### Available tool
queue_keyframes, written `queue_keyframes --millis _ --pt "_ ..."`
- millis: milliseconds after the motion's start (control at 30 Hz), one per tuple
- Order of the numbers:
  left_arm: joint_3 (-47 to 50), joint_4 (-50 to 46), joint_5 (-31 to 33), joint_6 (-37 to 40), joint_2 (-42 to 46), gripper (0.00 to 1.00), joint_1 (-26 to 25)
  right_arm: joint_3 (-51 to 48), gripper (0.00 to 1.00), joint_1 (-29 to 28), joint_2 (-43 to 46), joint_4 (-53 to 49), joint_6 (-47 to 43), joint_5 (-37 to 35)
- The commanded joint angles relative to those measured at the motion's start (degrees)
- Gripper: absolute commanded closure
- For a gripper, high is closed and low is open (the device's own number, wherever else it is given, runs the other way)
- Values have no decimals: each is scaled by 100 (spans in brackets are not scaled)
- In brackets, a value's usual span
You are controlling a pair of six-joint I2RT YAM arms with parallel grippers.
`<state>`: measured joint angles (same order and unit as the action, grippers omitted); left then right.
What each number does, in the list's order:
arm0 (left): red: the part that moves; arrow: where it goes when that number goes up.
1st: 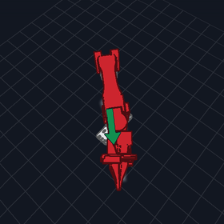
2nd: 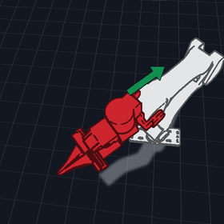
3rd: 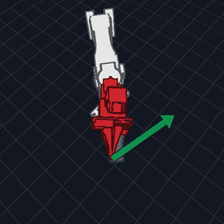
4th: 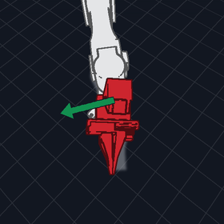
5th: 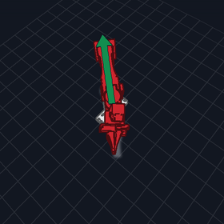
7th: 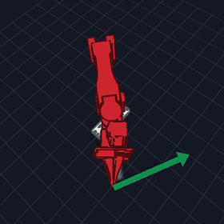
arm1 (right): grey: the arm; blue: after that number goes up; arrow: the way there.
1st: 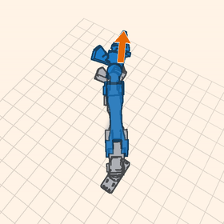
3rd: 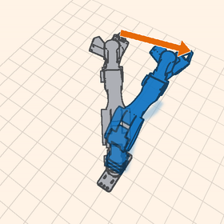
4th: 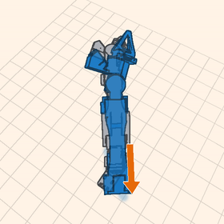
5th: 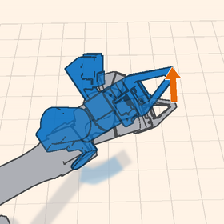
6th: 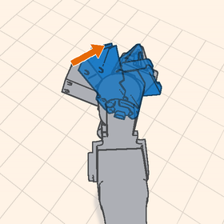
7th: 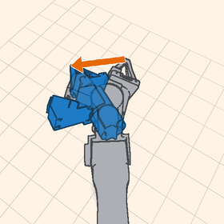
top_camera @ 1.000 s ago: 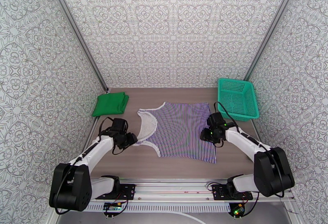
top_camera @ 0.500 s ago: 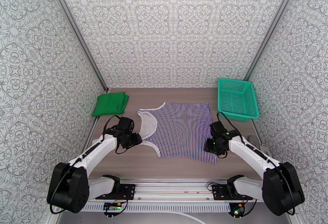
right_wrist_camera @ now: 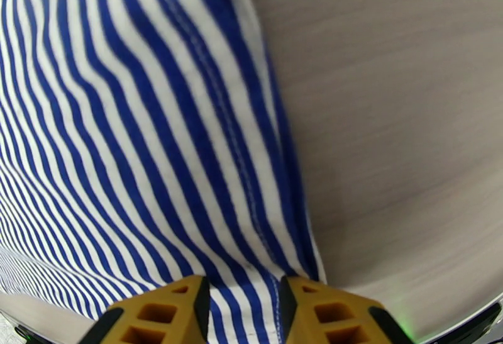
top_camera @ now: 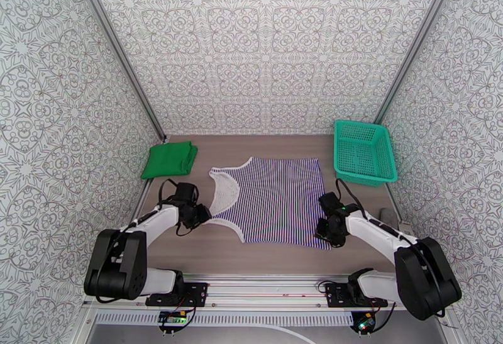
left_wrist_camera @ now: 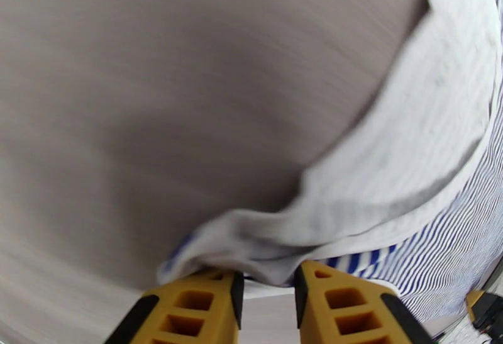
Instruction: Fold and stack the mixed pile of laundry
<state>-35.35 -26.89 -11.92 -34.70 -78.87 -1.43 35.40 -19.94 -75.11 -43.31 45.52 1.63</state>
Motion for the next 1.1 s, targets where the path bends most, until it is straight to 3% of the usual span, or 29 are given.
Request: queue_keyframes --millis 0,233,400,633,833,1067 --pt "107 -86 -3 106 179 64 362 -66 63 -18 -157 144 200 -558" --pt "-653 -678 15 250 653 60 226 545 63 -20 231 -540 -19 -619" --pt "-1690 -840 -48 634 343 58 -277 1451 59 -16 37 -548 -647 -766" --pt "-3152 163 -370 903 -1747 66 -942 3240 57 145 -1875 -35 -1606 -871" --pt "-4244 750 -604 570 -3348 71 -966 4991 58 447 -3571 112 -2103 -894" --pt "-4841 914 -581 207 -4318 73 -745 6506 59 742 -4900 97 -2297 -909"
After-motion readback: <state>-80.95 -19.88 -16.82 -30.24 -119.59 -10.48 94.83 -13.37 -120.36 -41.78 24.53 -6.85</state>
